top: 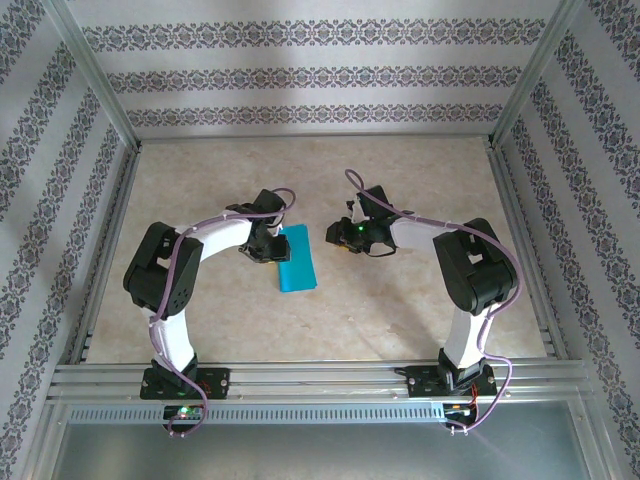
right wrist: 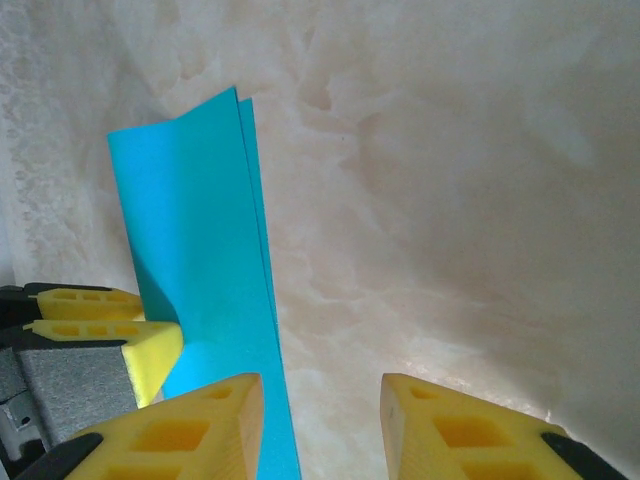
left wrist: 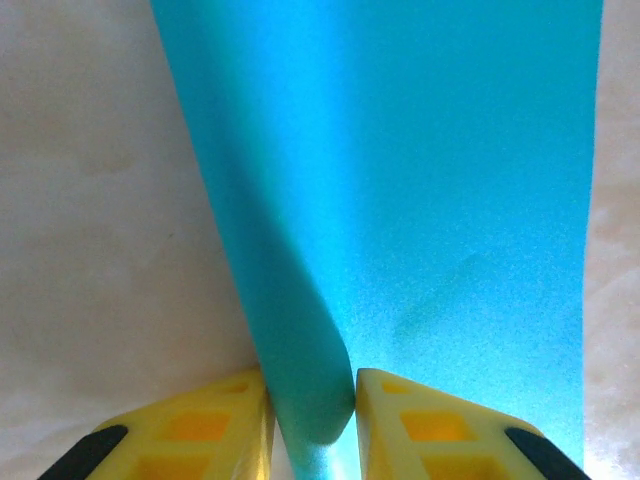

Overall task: Fold a paper plane with a square sheet of paper (pick it up from the middle)
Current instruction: Hold the square sheet of paper at the center of the table.

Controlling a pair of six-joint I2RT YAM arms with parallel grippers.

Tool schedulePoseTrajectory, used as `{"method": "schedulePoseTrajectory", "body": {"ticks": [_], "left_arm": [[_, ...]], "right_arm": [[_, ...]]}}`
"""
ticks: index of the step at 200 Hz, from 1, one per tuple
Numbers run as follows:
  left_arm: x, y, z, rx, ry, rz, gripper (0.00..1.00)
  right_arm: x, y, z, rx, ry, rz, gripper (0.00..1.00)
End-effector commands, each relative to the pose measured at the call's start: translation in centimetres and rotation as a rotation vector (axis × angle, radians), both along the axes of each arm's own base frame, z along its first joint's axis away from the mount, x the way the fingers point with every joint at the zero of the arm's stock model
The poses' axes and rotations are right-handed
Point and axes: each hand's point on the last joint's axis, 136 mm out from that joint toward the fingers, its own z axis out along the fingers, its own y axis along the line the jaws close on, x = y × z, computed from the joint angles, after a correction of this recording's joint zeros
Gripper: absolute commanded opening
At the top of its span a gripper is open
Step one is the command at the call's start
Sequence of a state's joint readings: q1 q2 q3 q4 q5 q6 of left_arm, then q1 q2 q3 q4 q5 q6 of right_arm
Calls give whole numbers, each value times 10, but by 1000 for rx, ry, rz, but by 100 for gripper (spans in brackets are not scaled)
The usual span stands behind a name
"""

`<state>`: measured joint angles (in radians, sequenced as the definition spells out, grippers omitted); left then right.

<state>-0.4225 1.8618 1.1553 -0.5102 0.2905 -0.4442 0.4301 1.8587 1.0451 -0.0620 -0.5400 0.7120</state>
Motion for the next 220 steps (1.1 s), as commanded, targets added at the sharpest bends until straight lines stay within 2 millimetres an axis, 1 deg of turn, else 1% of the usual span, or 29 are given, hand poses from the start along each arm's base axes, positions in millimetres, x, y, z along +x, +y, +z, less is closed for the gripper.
{"method": "schedulePoseTrajectory", "body": {"ticks": [1,76,142,165,191,207,220], "left_arm": [[-8,-28,-3,-131,2,-120,27],[-16,-27,-7,-122,-7,-242,28],[-17,-26,-5,-113,-16,-261,29],[-14,-24,2,-102,-20,-244,29],[-11,-24,15,-113,-42,-191,29],[-10,-28,20,-142,-49,-165,30],[-10,-28,18,-150,-47,-148,30]], "right_arm": [[2,11,5,21,-9,23,37],[-1,17,3,23,-9,49,37],[-8,30,1,30,4,107,35],[-9,31,-1,29,9,111,35],[-11,33,-2,20,7,130,35],[-16,42,0,22,-4,183,31],[-21,54,3,27,-10,233,29]]}}
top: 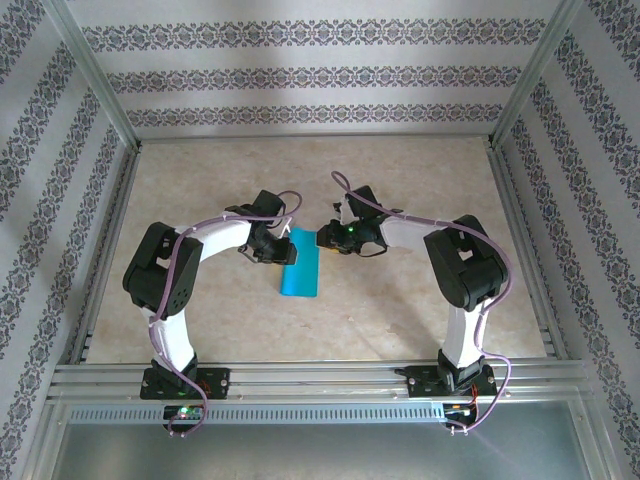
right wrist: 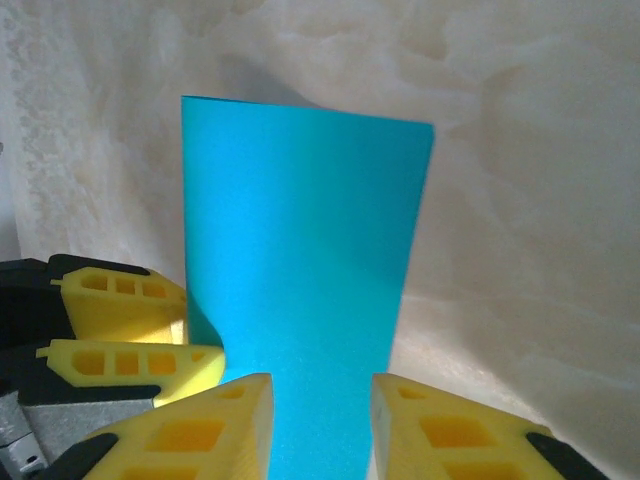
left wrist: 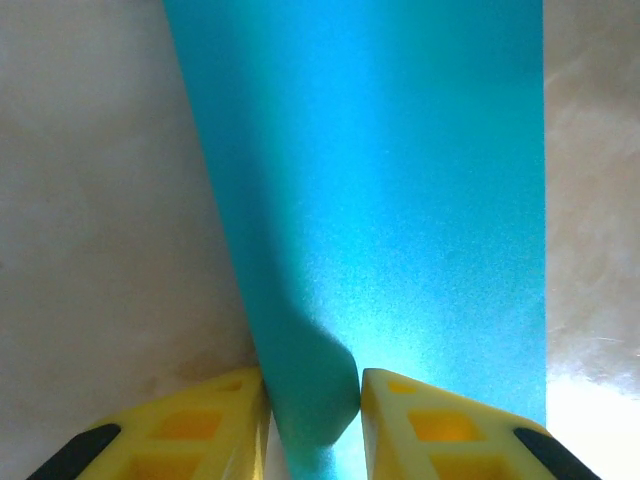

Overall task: Fold a paper plane with a square sheet of paper (pick it up from the middle)
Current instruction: Hold the square sheet of paper at the center of the table.

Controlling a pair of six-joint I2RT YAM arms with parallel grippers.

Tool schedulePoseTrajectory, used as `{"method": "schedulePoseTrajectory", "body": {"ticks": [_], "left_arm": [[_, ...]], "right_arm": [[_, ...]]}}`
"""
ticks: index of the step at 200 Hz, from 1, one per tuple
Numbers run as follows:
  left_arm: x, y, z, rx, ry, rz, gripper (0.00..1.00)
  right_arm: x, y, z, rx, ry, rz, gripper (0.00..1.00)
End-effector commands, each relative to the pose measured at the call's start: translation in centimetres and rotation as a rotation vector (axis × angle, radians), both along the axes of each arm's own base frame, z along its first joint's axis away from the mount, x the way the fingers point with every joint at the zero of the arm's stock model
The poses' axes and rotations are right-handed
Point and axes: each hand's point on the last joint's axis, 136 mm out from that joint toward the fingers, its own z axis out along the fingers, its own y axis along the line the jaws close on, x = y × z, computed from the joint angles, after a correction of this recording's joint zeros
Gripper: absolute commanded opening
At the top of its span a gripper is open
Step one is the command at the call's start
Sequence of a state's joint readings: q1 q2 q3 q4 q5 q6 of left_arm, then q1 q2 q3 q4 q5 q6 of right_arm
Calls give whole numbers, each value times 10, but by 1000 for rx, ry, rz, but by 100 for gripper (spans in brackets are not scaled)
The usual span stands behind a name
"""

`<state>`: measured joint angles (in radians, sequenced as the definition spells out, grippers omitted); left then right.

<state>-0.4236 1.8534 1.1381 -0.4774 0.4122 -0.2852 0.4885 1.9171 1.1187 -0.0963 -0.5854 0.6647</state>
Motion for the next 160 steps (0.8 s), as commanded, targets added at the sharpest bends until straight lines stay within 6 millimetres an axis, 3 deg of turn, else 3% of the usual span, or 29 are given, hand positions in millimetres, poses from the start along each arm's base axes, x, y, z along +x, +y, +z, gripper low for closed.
{"method": "schedulePoseTrajectory", "body": {"ticks": [1,30,105,127,160], "left_arm": [[-2,-9,12,-57,-8,33,29],[-4,-4,6,-30,-1,48,28],[-7,0,9,-25,5,106,29],[-5,2,17,-24,-1,182,35],[-12,4,25,34,-4,307,52]], "right_arm": [[-12,23,4,13,-12,119,28],[-17,32,-5,-16,13,131,23],[-26,16,-45,-151,94,87,21],[-29,13,-53,-176,117,75,21],[-31,10,-58,-196,142,53,21]]}}
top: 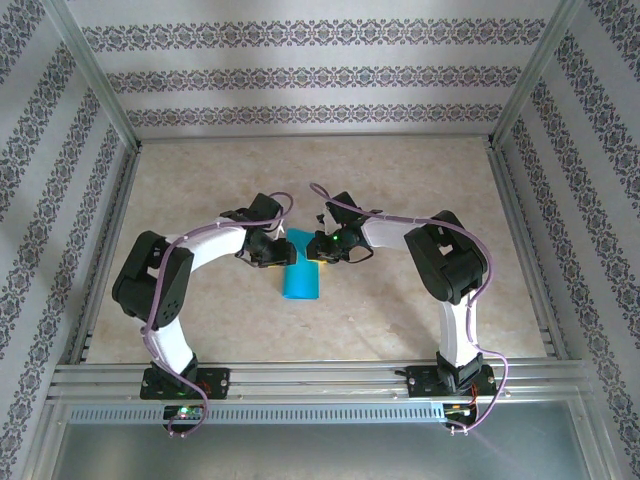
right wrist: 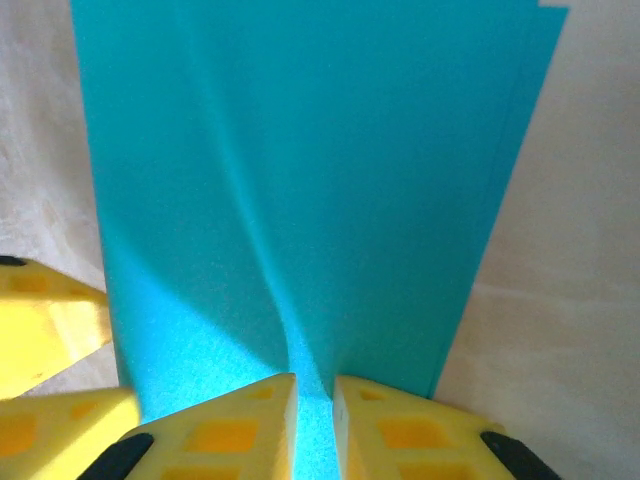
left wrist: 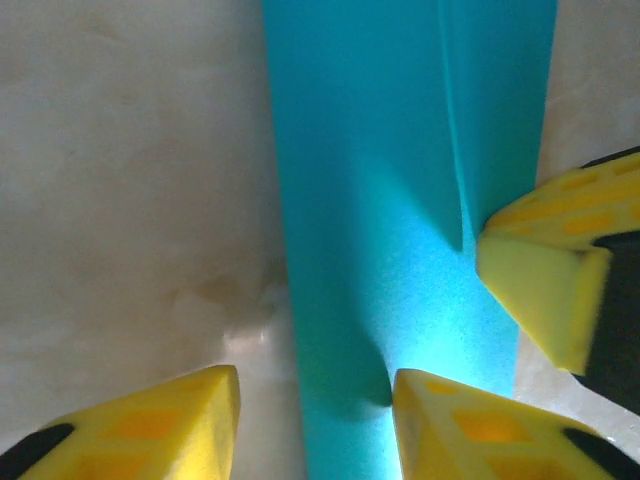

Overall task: Fold a paper plane with a square sheet of paper (pick it up from the middle)
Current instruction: Hold the square sheet of paper at the center of the table.

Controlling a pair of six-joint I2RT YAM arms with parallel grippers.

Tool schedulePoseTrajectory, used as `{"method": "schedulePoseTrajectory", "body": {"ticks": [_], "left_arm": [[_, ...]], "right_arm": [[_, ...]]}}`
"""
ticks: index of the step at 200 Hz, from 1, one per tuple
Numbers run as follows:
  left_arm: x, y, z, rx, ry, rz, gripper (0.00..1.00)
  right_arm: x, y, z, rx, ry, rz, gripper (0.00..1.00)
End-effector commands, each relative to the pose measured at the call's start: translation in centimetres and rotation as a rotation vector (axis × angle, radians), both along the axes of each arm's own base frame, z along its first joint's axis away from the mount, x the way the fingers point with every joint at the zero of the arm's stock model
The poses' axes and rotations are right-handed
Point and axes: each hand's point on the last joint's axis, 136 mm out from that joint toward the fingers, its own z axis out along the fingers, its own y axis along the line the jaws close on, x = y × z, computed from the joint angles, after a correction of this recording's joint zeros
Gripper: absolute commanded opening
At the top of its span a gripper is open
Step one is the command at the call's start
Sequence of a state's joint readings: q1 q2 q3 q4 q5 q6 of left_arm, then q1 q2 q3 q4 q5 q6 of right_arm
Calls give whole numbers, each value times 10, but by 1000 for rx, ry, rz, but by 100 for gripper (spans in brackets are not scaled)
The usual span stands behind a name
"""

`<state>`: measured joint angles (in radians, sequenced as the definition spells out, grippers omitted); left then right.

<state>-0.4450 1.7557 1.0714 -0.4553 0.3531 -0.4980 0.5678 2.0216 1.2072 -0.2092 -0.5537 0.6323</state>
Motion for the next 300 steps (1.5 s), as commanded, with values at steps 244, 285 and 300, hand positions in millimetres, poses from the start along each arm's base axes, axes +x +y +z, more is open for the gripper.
{"method": "schedulePoseTrajectory", "body": {"ticks": [244,285,300], "left_arm": [[-29,-7,-28,111,87,178,36],[-33,-5,-32,123,114,198,37],[-33,-6,-34,122,123,199,37]], "right_arm": [[25,-46,53,53,-78,-202,39],[27,-58,49,39,-70,-252,39],[28,-60,48,38,-68,-261,39]]}}
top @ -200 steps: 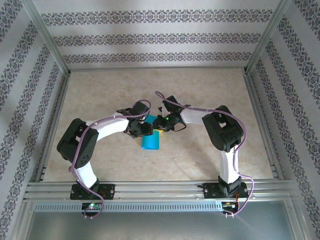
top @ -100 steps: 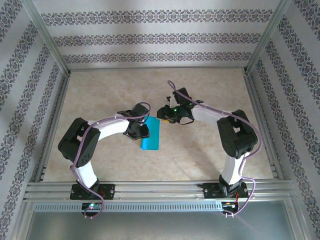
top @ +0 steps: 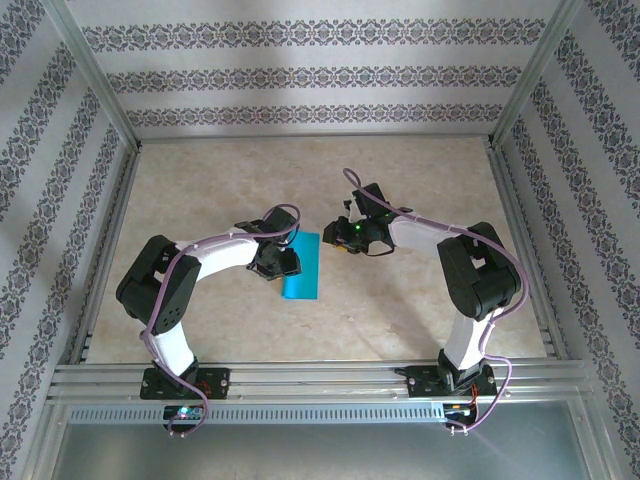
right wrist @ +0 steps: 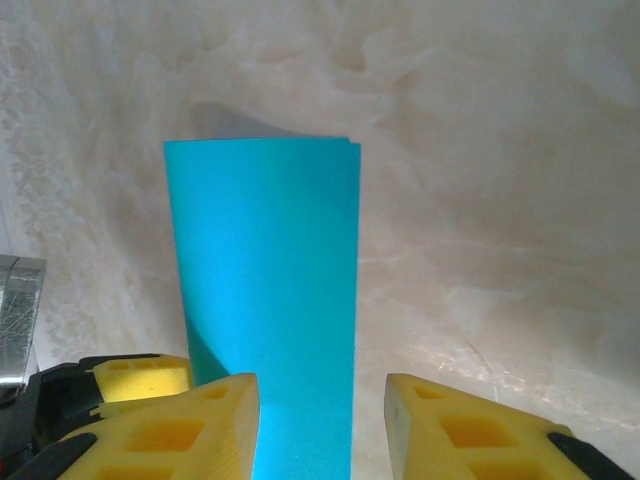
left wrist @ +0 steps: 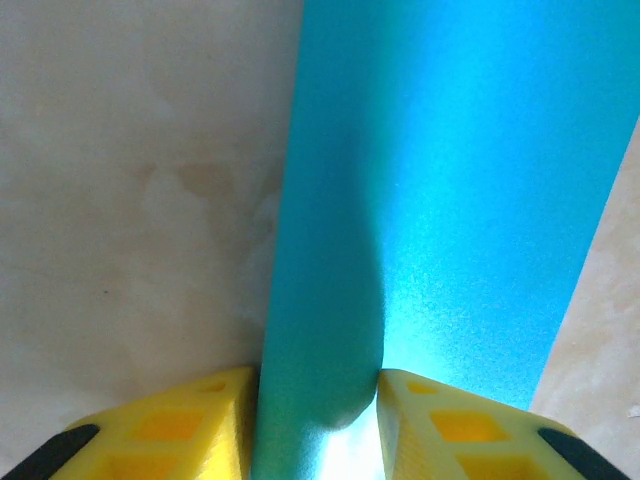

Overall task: Fold a paper plane with a square sheet of paper (pick it up from the middle)
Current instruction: Hold the square sheet of paper at the center of the table.

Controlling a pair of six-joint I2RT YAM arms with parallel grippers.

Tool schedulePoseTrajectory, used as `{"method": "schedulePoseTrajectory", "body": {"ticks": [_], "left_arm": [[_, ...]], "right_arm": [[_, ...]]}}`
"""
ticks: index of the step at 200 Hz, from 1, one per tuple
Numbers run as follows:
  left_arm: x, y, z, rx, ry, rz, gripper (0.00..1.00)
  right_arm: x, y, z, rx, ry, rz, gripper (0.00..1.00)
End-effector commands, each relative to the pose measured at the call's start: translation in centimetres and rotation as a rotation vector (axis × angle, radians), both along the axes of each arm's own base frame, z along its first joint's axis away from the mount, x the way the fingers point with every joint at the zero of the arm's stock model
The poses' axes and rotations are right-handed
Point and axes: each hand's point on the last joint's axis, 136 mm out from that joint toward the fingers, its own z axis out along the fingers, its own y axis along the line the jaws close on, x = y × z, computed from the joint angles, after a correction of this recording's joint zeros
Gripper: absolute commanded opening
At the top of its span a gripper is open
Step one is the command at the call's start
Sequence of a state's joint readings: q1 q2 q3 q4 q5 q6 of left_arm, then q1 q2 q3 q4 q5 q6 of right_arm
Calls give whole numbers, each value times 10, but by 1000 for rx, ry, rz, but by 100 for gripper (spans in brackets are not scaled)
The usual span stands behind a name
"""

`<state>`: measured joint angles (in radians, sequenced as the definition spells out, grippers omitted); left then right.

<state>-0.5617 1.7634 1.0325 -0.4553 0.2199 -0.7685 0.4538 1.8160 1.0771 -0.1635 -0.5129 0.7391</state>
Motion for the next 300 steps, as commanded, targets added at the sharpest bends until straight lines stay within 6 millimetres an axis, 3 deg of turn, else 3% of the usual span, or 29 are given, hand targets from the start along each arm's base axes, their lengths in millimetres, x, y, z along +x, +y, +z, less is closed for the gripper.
{"method": "schedulePoseTrajectory", "body": {"ticks": [1,40,100,198,300], "left_arm": [[-9,5,-15,32,55,24,37],[-11,4,-17,34,72,21,37],[-14,2,-21,28,76,-37,38],[-18,1,-30,27,83,-81,37],[-20,4,-36,40,108,-59,37]], "right_arm": [[6,-9,3,-4,-13,-48,39],[5,-4,3,16,-8,-31,38],[-8,30,-7,22,6,74,33],[-10,39,-12,22,21,83,29],[-26,56,-26,15,69,129,20]]}}
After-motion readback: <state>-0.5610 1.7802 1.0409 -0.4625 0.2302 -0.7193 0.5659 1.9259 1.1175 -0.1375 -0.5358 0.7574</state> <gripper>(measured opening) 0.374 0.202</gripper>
